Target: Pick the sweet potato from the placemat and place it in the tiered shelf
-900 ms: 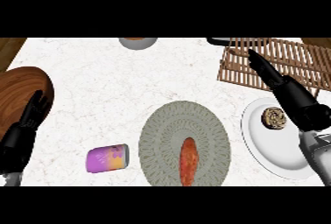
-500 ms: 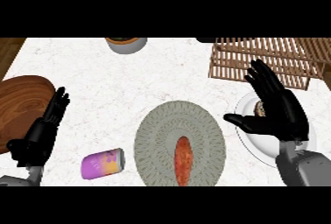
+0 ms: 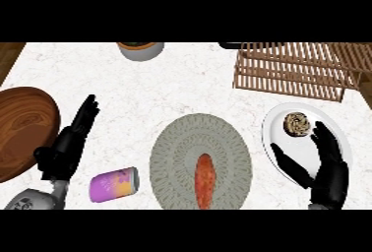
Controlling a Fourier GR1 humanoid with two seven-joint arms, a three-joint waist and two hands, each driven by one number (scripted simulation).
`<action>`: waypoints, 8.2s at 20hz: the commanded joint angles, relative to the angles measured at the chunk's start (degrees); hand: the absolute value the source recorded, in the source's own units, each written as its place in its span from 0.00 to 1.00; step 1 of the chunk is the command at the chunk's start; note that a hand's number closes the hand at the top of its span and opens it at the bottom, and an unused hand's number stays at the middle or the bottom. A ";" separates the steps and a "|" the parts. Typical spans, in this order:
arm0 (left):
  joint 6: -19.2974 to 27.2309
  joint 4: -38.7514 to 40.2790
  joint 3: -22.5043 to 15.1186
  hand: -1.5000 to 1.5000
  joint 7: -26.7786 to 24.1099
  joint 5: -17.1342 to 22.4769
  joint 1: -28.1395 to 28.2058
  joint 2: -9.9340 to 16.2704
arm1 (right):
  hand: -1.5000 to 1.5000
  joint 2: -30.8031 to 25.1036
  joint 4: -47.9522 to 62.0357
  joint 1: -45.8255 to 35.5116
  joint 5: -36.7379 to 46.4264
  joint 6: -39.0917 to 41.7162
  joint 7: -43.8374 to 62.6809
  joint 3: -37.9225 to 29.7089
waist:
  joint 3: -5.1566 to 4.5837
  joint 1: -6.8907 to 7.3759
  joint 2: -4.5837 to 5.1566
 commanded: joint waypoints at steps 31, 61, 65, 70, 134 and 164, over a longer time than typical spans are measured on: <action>-1.78 6.32 -1.71 0.50 2.97 -7.26 -7.78 -8.82 | 0.00 -9.54 -36.81 -13.24 30.57 44.72 79.39 27.82 | -0.23 4.58 0.08; -6.99 6.85 5.02 0.50 3.42 -8.58 -7.38 -10.60 | 0.00 8.91 -18.31 -14.93 46.95 41.47 78.08 33.86 | -0.15 4.25 0.20; -7.07 6.33 4.46 0.50 1.37 -9.92 -4.98 -11.39 | 0.00 8.92 -23.50 -10.69 48.86 46.25 79.12 34.68 | -0.15 4.07 0.04; -6.12 6.55 3.53 0.50 1.54 -12.41 -4.45 -12.94 | 0.00 8.92 -17.95 -9.19 49.28 42.90 77.01 36.62 | -0.14 4.14 0.08; -12.13 5.47 11.36 0.50 4.14 -21.99 -3.82 -21.22 | 1.00 8.95 -7.11 -35.01 53.78 23.52 64.76 24.63 | -0.12 3.57 -0.15; -17.76 3.32 15.88 0.50 6.67 -19.64 -4.02 -17.34 | 1.00 0.73 -11.98 -61.38 72.22 50.62 63.32 -8.53 | -0.11 4.19 -0.04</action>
